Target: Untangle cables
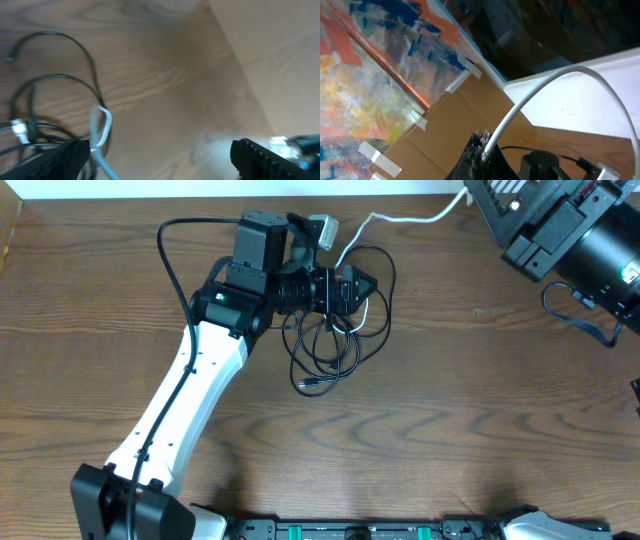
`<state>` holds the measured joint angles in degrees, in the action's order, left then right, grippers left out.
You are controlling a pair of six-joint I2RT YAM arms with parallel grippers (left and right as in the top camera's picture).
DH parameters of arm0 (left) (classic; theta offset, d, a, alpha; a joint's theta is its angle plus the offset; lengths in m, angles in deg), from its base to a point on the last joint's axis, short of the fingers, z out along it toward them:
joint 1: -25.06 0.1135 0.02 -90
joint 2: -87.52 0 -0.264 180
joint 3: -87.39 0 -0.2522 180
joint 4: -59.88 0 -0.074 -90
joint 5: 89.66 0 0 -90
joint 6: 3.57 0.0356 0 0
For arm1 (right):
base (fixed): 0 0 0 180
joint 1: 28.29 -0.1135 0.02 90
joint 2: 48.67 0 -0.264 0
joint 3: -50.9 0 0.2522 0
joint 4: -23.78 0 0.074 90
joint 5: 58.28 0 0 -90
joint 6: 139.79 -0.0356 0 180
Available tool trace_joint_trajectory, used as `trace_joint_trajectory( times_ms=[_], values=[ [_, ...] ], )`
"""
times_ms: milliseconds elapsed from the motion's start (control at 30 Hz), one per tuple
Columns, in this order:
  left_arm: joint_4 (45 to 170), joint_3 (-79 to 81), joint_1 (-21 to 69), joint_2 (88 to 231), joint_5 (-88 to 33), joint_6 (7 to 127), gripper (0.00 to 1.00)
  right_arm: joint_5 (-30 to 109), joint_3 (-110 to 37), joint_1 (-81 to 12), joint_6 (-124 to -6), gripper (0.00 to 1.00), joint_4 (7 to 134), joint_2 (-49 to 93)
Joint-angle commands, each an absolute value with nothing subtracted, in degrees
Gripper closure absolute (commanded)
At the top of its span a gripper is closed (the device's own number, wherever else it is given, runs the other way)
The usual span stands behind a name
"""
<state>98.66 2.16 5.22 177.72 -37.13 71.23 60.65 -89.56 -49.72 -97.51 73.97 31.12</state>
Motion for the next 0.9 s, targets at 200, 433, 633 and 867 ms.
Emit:
trace_joint_trajectory(
  times_ms=[200, 433, 633, 867],
  values=[
    [97.43, 2.27, 5.25, 175.01, -34.07, 72.43, 0.06, 59.45, -90.63, -45.13, -97.34, 0.99, 77.36, 31.31],
    [96.89, 2.27, 5.25, 170.98, -29.22, 74.11, 0.06, 62.68, -90.63, -41.24, -100.64, 0.99, 80.04, 32.73],
    [96.89, 2.27, 5.2, 170.46, -31.25, 74.09, 0.07, 63.84, -90.63, -41.24, -101.2, 0.99, 80.22, 33.08],
    [96.86, 2.27, 5.2, 170.46, -35.08, 74.09, 0.44, 63.16, -90.63, -41.09, -100.94, 0.98, 80.66, 33.08]
  ],
)
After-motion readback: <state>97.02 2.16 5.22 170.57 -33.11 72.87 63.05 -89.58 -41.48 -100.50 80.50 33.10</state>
